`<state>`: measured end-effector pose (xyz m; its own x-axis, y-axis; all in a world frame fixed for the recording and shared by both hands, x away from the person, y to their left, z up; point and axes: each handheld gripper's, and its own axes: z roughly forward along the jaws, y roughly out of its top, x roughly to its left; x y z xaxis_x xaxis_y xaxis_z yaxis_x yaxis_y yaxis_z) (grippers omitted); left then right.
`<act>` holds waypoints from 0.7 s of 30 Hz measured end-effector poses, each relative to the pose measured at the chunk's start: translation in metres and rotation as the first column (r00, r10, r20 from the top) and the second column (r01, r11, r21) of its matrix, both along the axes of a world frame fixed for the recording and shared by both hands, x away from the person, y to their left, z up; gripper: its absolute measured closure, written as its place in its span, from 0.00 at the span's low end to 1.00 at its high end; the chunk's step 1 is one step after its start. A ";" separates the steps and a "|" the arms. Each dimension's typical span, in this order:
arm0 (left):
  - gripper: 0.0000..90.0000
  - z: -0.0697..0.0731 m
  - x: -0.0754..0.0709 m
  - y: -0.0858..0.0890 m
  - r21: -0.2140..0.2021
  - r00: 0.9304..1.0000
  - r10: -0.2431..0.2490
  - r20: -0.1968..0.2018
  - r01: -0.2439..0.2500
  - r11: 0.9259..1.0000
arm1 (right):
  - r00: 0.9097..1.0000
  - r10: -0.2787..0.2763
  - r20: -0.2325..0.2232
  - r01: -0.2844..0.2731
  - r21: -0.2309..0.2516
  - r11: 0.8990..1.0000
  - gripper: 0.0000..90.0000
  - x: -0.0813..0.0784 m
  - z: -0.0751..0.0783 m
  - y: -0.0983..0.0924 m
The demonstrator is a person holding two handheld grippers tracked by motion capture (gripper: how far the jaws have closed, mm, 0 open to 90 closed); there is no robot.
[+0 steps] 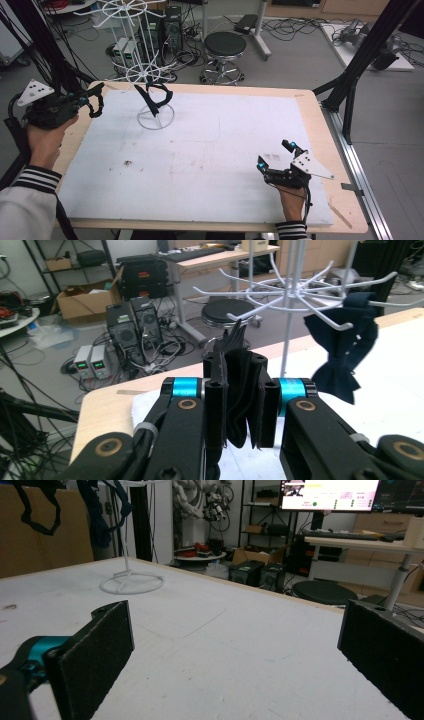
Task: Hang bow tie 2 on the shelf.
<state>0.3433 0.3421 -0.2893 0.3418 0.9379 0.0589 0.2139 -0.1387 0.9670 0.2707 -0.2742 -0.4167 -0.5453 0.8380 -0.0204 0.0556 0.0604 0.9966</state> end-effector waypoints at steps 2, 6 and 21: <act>0.89 0.001 0.002 0.001 0.003 1.000 0.010 0.002 -0.010 1.000 | 1.000 -0.003 0.004 0.003 0.003 1.000 0.01 -0.001 0.001 -0.001; 0.89 0.002 0.008 0.002 -0.001 1.000 0.025 0.006 -0.025 1.000 | 1.000 -0.010 0.019 0.010 0.019 1.000 0.01 -0.005 0.000 -0.004; 0.89 0.011 0.026 0.002 -0.017 0.999 0.051 0.019 -0.051 0.999 | 0.998 -0.032 0.047 0.030 0.038 0.999 0.01 -0.014 -0.001 -0.008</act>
